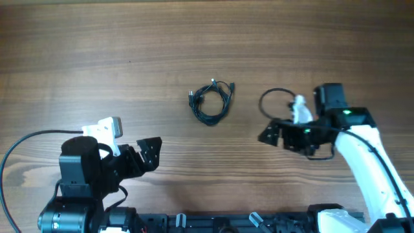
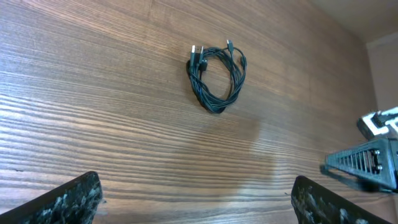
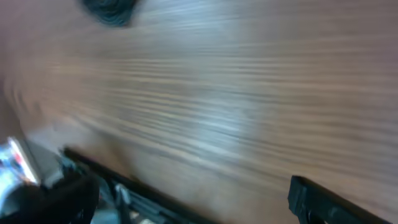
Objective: Untangle cables
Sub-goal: 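Move both grippers toward the black cable bundle at table center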
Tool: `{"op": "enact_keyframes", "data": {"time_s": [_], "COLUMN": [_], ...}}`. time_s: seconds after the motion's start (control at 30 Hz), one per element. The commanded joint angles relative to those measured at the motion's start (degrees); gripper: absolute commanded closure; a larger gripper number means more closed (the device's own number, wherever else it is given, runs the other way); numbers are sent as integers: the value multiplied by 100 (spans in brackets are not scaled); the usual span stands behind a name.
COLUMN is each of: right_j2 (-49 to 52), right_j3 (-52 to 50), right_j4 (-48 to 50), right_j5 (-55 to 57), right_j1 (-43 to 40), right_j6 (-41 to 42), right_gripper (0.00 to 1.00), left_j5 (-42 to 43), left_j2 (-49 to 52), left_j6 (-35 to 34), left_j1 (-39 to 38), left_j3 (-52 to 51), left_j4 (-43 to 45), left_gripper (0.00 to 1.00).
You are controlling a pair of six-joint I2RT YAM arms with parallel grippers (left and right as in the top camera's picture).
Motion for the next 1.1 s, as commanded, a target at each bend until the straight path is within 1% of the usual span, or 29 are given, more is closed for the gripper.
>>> {"op": "enact_keyframes", "data": {"time_s": [0.0, 0.03, 0.07, 0.1, 0.13, 0.2, 0.27, 0.3, 0.33, 0.37, 0.4, 0.43, 0.53, 0.63, 0.83, 1.0, 1.07], "right_j2": [55, 63, 87, 87, 85, 98, 127, 168, 232, 275, 304, 306, 345, 520, 584, 581, 581], "right_j3": [72, 66, 66, 66, 66, 66, 66, 66, 66, 68, 68, 68, 68, 68, 68, 68, 68], "right_j4": [990, 1331, 1661, 1947, 2210, 2684, 2990, 3112, 3217, 3248, 3252, 3241, 3213, 2992, 2605, 2256, 2081], "right_j5": [-289, -219, -205, -205, -199, -20, 485, 997, 1731, 2170, 2968, 3368, 3442, 3442, 3397, 3189, 2970], "right_j1": [675, 776, 861, 960, 1091, 1445, 1856, 2059, 2284, 2365, 2396, 2380, 2374, 2374, 2376, 2376, 2376], "right_j6": [-490, -297, 361, 518, 205, -52, -293, -291, -267, -199, 302, 660, 824, 828, 1084, 1075, 1067], "right_gripper": [0, 0, 0, 0, 0, 0, 0, 0, 0, 1, 0, 0, 0, 0, 0, 0, 0], "left_j5": [55, 52, 96, 140, 275, 599, 658, 656, 656, 656, 656, 656, 654, 597, -173, -1543, -2149], "left_j2": [483, 723, 916, 1154, 1375, 1722, 2028, 2149, 2317, 2448, 2592, 2750, 3233, 3766, 4699, 5311, 5567], "left_j6": [173, 258, 350, 417, 581, 822, 826, 826, 826, 828, 828, 826, 804, 634, -142, -931, -1495], "left_j1": [2, 2, 2, 2, 2, 2, 2, 2, 2, 2, 2, 2, -140, -540, -1506, -2100, -2284], "left_j3": [114, 114, 114, 114, 114, 114, 114, 114, 114, 114, 114, 114, 114, 114, 114, 114, 114], "left_j4": [122, 162, 210, 297, 448, 715, 911, 986, 1106, 1213, 1320, 1432, 1781, 2306, 3379, 3674, 3783], "left_gripper": [3, 5, 8, 8, 8, 10, 16, 18, 19, 20, 20, 20, 23, 25, 32, 34, 36]}}
